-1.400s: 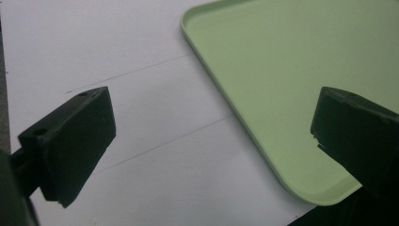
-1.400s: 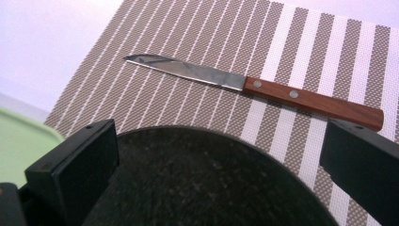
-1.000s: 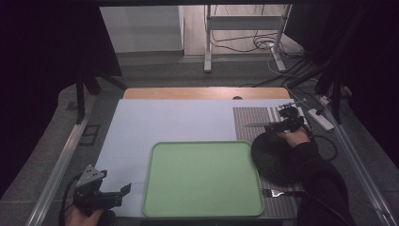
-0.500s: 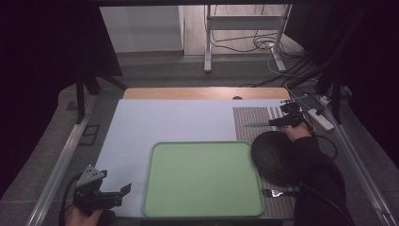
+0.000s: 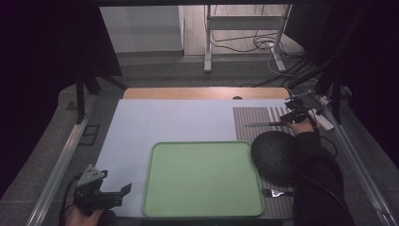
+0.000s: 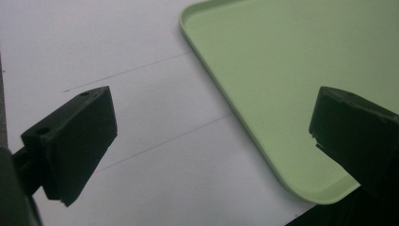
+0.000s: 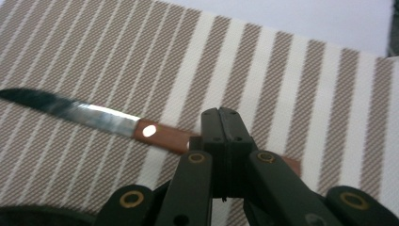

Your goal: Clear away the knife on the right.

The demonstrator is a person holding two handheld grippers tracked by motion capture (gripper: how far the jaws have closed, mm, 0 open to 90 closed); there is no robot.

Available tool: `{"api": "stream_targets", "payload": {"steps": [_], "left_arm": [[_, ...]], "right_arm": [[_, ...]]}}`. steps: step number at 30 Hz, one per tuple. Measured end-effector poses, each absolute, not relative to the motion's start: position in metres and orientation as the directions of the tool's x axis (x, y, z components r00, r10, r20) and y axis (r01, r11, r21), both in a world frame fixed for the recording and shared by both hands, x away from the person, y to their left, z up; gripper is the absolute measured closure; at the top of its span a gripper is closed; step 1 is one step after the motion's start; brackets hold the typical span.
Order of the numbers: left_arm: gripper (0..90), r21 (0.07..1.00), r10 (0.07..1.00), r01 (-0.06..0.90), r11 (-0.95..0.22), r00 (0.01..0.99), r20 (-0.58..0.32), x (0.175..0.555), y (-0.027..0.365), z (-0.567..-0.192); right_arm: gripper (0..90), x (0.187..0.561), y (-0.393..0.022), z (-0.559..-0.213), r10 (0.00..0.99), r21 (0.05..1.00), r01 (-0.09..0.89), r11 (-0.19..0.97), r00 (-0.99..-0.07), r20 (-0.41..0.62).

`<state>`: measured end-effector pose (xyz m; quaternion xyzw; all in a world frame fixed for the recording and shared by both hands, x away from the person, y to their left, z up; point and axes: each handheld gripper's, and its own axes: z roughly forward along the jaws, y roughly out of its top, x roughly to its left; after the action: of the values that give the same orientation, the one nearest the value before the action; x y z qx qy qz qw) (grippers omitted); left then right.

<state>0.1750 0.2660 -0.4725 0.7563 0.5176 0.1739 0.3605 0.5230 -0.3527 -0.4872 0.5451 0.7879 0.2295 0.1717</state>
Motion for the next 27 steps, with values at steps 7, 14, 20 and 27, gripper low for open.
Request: {"api": "stream_targets", "payload": {"steps": [7, 14, 20, 27], "left_arm": [[2.0, 0.723, 0.908, 0.659, -0.207, 0.405, -0.109, 0.175, 0.266, -0.473], [2.2, 0.723, 0.907, 0.659, -0.208, 0.406, -0.109, 0.175, 0.266, -0.472], [2.3, 0.723, 0.907, 0.658, -0.212, 0.408, -0.106, 0.175, 0.265, -0.472], [2.3, 0.723, 0.907, 0.657, -0.215, 0.408, -0.101, 0.175, 0.265, -0.472]], "right_arm": [[89.5, 0.533, -0.361, -0.493, 0.941, 0.538, 0.787, 0.301, -0.336, -0.036], [89.5, 0.531, -0.367, -0.498, 0.944, 0.520, 0.800, 0.298, -0.329, -0.035], [89.5, 0.525, -0.370, -0.499, 0.943, 0.511, 0.807, 0.296, -0.333, -0.020], [89.5, 0.515, -0.367, -0.497, 0.931, 0.484, 0.809, 0.333, -0.365, -0.029]]}}
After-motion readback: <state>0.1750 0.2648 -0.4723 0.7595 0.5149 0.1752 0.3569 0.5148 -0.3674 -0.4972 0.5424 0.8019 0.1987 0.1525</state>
